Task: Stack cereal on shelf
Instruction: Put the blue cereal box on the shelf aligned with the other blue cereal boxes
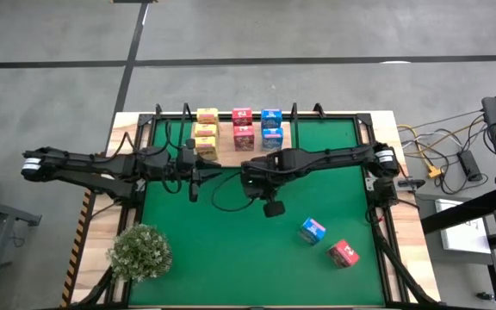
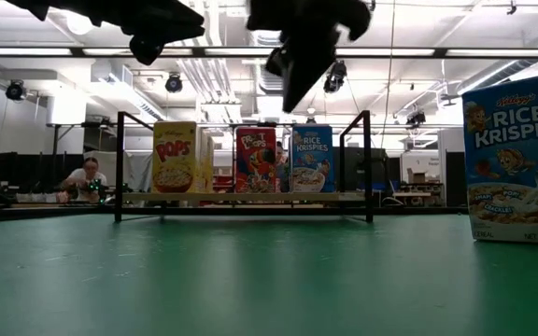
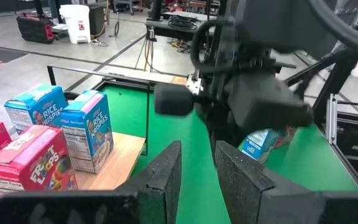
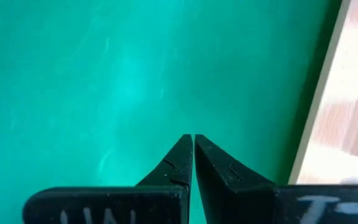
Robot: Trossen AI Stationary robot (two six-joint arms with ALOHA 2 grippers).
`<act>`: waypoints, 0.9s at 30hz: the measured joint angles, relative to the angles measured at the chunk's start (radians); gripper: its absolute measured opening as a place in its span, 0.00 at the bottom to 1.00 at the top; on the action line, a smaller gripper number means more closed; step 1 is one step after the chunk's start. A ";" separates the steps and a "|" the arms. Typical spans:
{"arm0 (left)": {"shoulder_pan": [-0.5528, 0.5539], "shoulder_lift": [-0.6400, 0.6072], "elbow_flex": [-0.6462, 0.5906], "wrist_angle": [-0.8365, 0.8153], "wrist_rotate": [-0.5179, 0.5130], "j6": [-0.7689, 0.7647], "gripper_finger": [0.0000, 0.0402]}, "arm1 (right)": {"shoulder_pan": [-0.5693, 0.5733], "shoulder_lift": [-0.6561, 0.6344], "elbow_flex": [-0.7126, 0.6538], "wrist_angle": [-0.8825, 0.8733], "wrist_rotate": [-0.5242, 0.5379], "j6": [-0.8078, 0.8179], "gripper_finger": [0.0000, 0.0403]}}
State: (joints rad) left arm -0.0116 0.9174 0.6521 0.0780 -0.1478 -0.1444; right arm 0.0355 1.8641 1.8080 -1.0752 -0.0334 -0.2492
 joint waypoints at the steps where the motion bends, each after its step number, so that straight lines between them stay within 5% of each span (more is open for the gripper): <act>1: 0.000 0.003 0.000 0.001 0.000 0.000 0.21 | 0.000 -0.009 0.000 -0.023 0.000 0.012 0.02; 16: 0.000 0.053 0.002 0.044 0.000 -0.024 0.21 | -0.001 -0.170 -0.170 -0.101 -0.069 0.110 0.02; 27: 0.000 0.087 0.008 0.052 0.001 0.004 0.21 | 0.006 -0.292 -0.328 -0.083 -0.072 0.330 0.02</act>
State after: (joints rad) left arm -0.0116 1.0042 0.6598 0.1304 -0.1471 -0.1406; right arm 0.0418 1.5719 1.4803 -1.1585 -0.1059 0.0806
